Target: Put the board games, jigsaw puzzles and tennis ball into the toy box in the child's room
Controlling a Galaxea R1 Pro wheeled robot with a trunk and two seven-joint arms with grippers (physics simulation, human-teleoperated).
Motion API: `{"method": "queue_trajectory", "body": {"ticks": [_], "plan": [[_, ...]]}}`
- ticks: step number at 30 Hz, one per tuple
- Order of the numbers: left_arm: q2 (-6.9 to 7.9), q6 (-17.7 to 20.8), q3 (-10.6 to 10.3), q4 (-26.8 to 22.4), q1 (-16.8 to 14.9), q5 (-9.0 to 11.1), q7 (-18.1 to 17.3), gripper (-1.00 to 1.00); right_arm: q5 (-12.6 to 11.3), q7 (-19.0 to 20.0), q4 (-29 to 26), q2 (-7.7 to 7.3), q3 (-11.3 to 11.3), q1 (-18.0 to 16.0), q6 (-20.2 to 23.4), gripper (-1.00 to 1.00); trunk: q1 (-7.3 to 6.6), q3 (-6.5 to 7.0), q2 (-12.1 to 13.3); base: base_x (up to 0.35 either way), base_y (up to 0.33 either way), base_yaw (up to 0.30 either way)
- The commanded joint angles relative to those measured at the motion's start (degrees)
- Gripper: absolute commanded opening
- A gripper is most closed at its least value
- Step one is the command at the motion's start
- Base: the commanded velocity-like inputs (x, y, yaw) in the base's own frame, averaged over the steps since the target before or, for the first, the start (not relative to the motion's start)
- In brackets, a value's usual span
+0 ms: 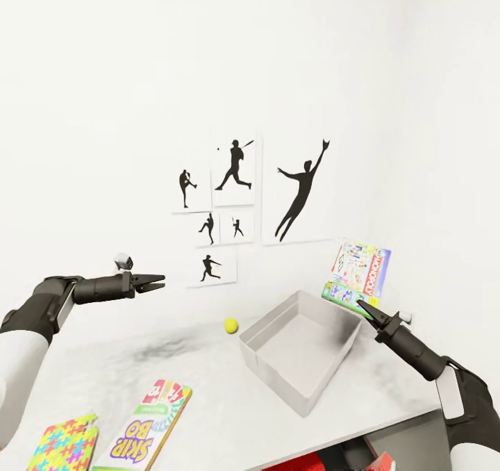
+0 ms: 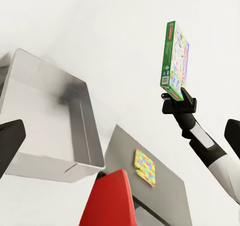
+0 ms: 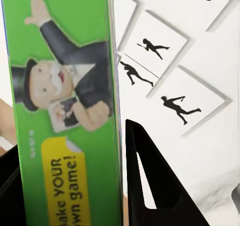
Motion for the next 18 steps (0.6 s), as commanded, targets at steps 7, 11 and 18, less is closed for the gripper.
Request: {"method": "queue_trajectory", "body": {"ticks": [7, 11, 18], "plan": [[-0.06, 0.6, 0.05, -0.01, 0.0, -0.14, -0.28, 1.0, -0.15, 0.08, 0.04, 0.0, -0.03, -0.04, 0.32, -1.0, 0.02, -0.5, -0.05, 0.11, 0.009, -0.198], [-0.07, 0.6, 0.05, -0.01, 0.0, -0.14, -0.28, 1.0, -0.14, 0.08, 0.04, 0.05, -0.02, -0.03, 0.29, -1.0, 0.02, -0.79, -0.05, 0.163, 0.018, -0.19], [-0.08, 0.6, 0.05, -0.01, 0.0, -0.14, -0.28, 1.0, -0.05, 0.16, -0.02, 0.24, -0.04, -0.02, 0.2, -1.0, 0.02, -1.14, -0.05, 0.029, 0.003, -0.102]]}}
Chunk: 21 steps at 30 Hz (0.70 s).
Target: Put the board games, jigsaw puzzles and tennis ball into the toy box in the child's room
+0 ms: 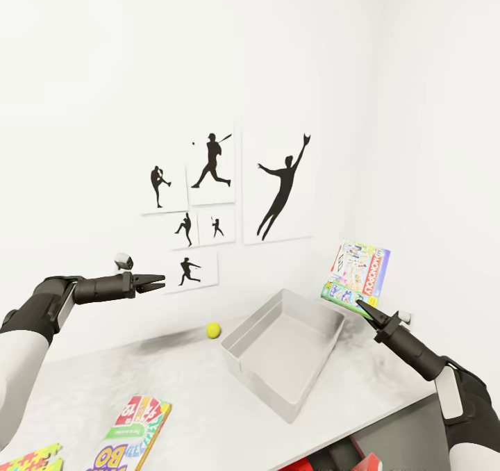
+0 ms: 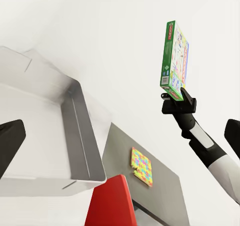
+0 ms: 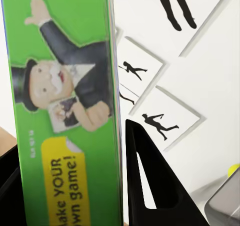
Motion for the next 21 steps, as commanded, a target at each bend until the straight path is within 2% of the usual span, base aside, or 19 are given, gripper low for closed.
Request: {"method": "queue_trajectory", "body": {"ticks": [1, 18, 21], "plan": [[0.0, 0.61, 0.05, 0.0, -0.01, -0.14, -0.28, 1.0, -0.16, 0.08, 0.02, 0.0, -0.05, -0.03, 0.36, -1.0, 0.02, -0.04, -0.05, 0.005, 0.0, -0.021], [0.0, 0.61, 0.05, 0.0, -0.01, -0.14, -0.28, 1.0, 0.26, -0.43, 0.08, 0.18, 0.06, 0.01, 0.09, -1.0, 0.02, -0.93, -0.05, 0.001, 0.0, -0.003], [-0.98, -0.36, -0.38, 0.98, 0.98, -0.92, 0.41, 1.0, 0.63, 0.55, -0.44, 0.15, -0.92, 0.99, 0.06, -1.0, 0.02, -0.93, -0.05, 0.0, 0.0, 0.0]]}}
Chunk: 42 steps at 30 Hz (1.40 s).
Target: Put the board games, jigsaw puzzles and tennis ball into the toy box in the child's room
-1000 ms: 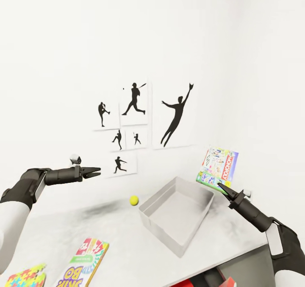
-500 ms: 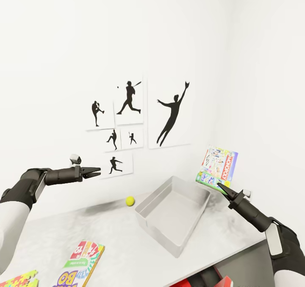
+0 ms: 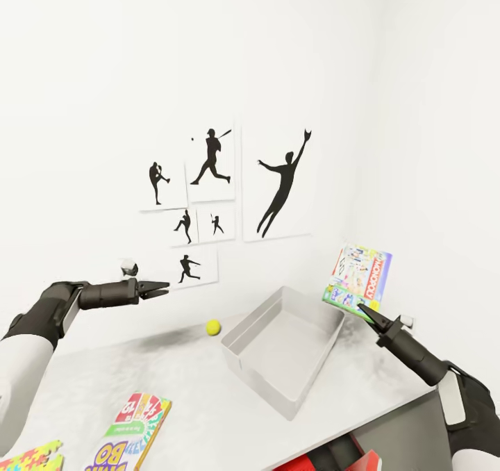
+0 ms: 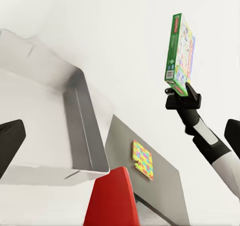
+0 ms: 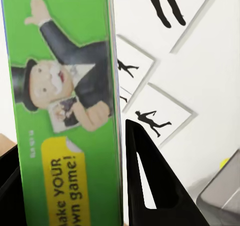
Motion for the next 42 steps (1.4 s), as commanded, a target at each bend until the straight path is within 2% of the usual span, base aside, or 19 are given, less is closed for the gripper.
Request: {"method": "queue_trajectory", "body": {"ticks": [1, 4, 10, 16, 26, 32, 33, 42], "plan": [[-0.34, 0.27, 0.09, 0.33, 0.2, -0.21, -0.3, 1.0, -0.16, 0.41, 0.02, 0.0, -0.38, 0.31, 0.38, -1.0, 0.02, -0.02, -0.05, 0.0, 0.0, 0.0], [-0.58, -0.21, 0.03, 1.29, 0.13, -0.28, 0.03, 1.0, -0.18, 1.37, -0.09, 0.2, -1.28, 1.28, 0.46, -1.0, 0.02, -0.02, -0.05, 0.0, 0.0, 0.0], [-1.03, -0.2, 0.0, 1.66, 0.05, -0.32, 0.06, 1.0, -0.18, 3.16, -0.15, 1.27, -1.62, 3.13, 0.5, -1.0, 0.02, -0.02, -0.05, 0.0, 0.0, 0.0], [-1.06, -0.23, -0.01, 1.68, 0.05, -0.32, 0.06, 1.0, -0.15, 2.8, -0.16, 1.36, -1.44, 3.09, 0.67, -1.0, 0.02, -0.02, -0.05, 0.0, 0.0, 0.0], [-1.07, -0.36, -0.01, 1.68, 0.05, -0.32, 0.06, 1.0, 0.25, -0.03, -0.17, 1.54, -1.13, 3.07, 0.93, -1.0, 0.02, -0.02, -0.05, 0.0, 0.0, 0.0], [-1.07, -0.38, -0.01, 1.68, 0.05, -0.32, 0.06, 1.0, 0.23, -1.96, -0.16, 2.67, -1.02, 3.07, 0.97, -1.0, 0.02, -0.02, -0.05, 0.0, 0.0, 0.0], [-1.05, -0.38, -0.01, 1.68, 0.05, -0.32, 0.06, 1.0, 0.23, -4.23, -0.16, 2.72, -0.97, 3.07, 0.98, -1.0, 0.02, -0.02, -0.05, 0.0, 0.0, 0.0], [-0.99, -0.38, -0.01, 1.68, 0.03, -0.32, 0.01, 1.0, -0.01, -6.07, -0.17, 2.94, 0.82, 2.66, 1.19, -1.0, 0.02, -0.02, -0.05, 0.0, 0.0, 0.0]]}}
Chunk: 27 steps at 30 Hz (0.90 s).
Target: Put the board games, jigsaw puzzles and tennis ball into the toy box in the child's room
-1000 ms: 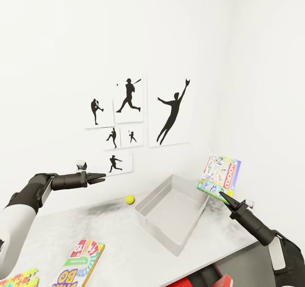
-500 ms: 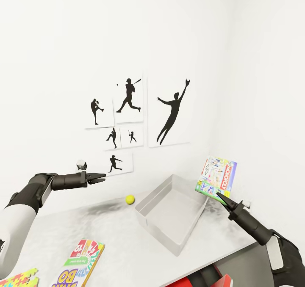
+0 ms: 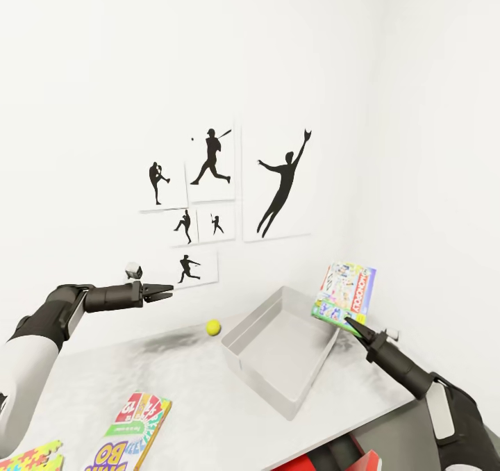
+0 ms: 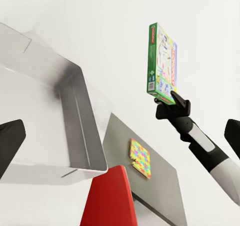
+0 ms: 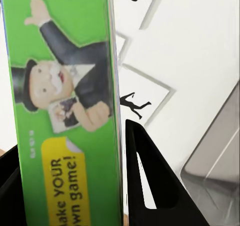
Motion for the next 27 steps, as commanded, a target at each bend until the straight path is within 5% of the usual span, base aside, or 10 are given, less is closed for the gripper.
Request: {"method": "queue_trajectory", "body": {"ticks": [1, 21, 27], "plan": [[-0.01, 0.6, 0.1, 0.0, -0.01, -0.23, -0.31, 1.0, -0.21, -0.18, 0.03, 0.0, -0.02, -0.07, 0.34, -1.0, 0.02, -0.03, -0.04, 0.0, 0.0, 0.0], [0.01, 0.6, 0.1, 0.0, 0.0, -0.19, -0.34, 1.0, -0.23, -9.08, 0.03, 2.87, 1.73, -3.42, 2.51, -1.0, 0.02, -0.03, -0.04, 0.0, 0.0, 0.0], [0.06, 0.6, 0.16, 0.0, 0.0, -0.18, -0.34, 1.0, -0.28, -14.92, 0.04, 4.37, 2.41, -6.46, 2.65, -1.0, 0.02, -0.03, -0.04, 0.0, 0.0, 0.0]]}}
